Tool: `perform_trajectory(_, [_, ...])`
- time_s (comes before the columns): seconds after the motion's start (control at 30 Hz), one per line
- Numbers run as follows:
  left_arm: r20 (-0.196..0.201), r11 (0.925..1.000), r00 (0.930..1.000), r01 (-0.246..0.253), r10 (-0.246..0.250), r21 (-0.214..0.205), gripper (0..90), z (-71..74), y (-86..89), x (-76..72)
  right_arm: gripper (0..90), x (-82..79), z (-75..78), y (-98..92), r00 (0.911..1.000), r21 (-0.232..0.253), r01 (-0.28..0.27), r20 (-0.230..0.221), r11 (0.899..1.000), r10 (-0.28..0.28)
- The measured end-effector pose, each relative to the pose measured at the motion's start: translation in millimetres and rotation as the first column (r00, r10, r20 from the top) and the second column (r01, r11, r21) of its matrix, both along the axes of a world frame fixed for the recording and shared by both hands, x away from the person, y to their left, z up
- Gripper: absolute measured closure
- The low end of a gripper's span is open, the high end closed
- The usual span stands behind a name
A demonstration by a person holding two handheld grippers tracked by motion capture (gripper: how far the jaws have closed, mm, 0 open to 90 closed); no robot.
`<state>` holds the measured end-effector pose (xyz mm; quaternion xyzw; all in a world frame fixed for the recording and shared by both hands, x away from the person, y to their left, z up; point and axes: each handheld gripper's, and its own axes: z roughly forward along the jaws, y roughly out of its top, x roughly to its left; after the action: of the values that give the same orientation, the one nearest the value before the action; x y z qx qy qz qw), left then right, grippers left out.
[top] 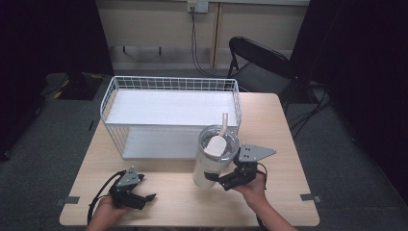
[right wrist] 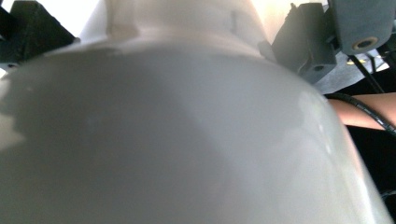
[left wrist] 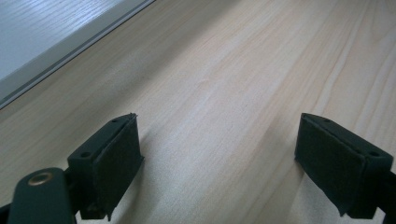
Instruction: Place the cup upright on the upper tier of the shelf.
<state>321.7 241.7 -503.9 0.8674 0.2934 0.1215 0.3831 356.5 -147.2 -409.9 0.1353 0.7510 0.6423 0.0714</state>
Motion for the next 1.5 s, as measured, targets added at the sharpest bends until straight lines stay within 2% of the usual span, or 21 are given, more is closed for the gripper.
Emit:
perform_trajectory(0.33, [0.000, 1.0000, 1.0000, 0.000, 0.000, 0.000, 13.6, 0.0, 0.0, 0.0, 10.2, 6.3, 18.9, -3.3, 0.9999, -0.014, 0.013, 0.002, 1.000, -0.013])
perform_trajectory(0.73, [0.000, 1.0000, 1.0000, 0.000, 0.000, 0.000, 13.6, 0.0, 0.0, 0.0, 10.2, 12.4, 38.5, -2.2, 0.9999, 0.007, 0.010, -0.004, 1.000, -0.010])
perform_trajectory(1.5, [0.001, 1.0000, 1.0000, 0.000, 0.000, 0.000, 13.6, 0.0, 0.0, 0.0, 10.2, 29.6, 80.7, 5.2, 0.9999, 0.010, 0.015, -0.007, 1.000, -0.015])
